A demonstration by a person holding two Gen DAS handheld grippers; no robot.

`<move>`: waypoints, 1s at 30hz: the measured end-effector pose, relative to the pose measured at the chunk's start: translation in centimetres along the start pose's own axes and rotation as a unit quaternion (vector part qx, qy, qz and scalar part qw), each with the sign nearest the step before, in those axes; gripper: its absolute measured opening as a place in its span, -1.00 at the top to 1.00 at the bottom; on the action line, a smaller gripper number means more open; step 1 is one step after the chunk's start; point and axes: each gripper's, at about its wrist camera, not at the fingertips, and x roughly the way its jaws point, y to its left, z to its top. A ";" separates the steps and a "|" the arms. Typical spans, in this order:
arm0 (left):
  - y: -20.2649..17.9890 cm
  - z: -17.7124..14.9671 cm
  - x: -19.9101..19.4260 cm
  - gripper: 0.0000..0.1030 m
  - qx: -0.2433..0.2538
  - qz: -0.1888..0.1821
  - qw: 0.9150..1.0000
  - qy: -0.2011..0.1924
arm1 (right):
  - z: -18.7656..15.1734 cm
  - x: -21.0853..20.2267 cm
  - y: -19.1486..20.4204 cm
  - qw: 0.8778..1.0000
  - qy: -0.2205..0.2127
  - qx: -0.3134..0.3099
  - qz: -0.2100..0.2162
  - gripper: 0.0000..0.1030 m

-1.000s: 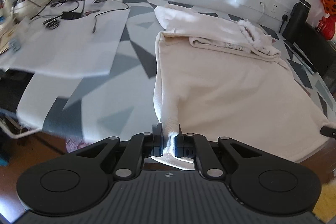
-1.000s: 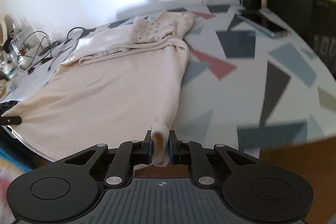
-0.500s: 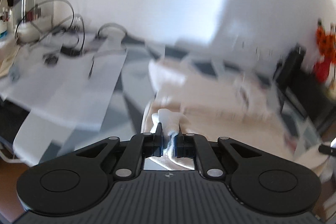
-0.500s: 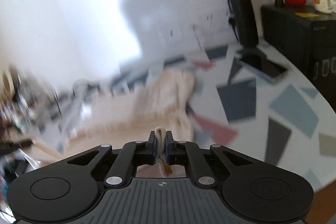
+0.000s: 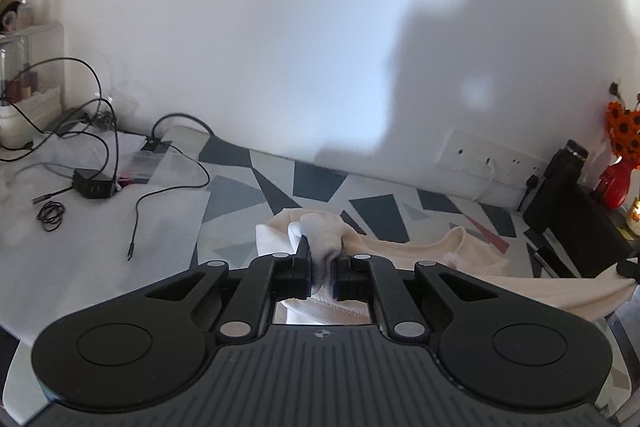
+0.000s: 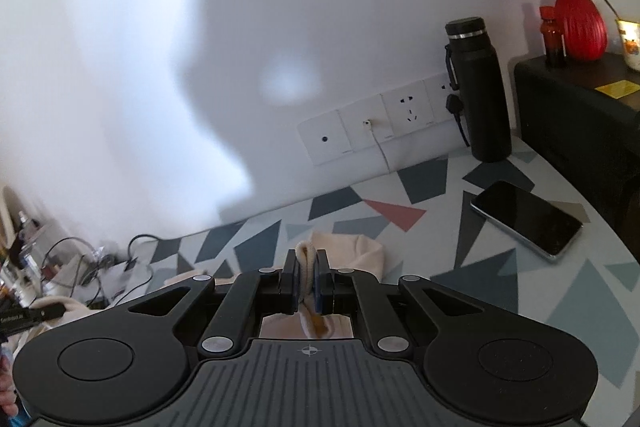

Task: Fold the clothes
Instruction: 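Lift the hem with both grippers and fold it toward the collar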

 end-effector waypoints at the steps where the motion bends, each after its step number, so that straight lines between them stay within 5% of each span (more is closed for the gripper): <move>1: 0.2 0.3 0.7 0.83 -0.003 -0.001 1.000 0.008 | 0.4 0.7 0.0 1.000 0.000 0.003 -0.003 0.88; 13: 2.9 3.0 10.4 0.83 -0.029 -0.011 0.994 0.100 | 3.4 11.6 -0.2 0.998 0.018 0.027 -0.046 0.89; 22: 5.1 1.3 16.4 0.83 -0.019 0.003 0.991 0.135 | 1.5 18.0 -1.5 0.994 0.060 0.039 -0.080 0.89; 25: 6.3 0.1 18.4 0.83 -0.058 0.003 0.983 0.174 | 0.8 19.2 -1.8 0.993 0.066 0.052 -0.088 0.89; 30: 6.9 0.4 18.9 0.82 -0.073 -0.006 0.982 0.174 | 1.5 18.1 -1.1 0.995 0.031 0.058 -0.071 0.88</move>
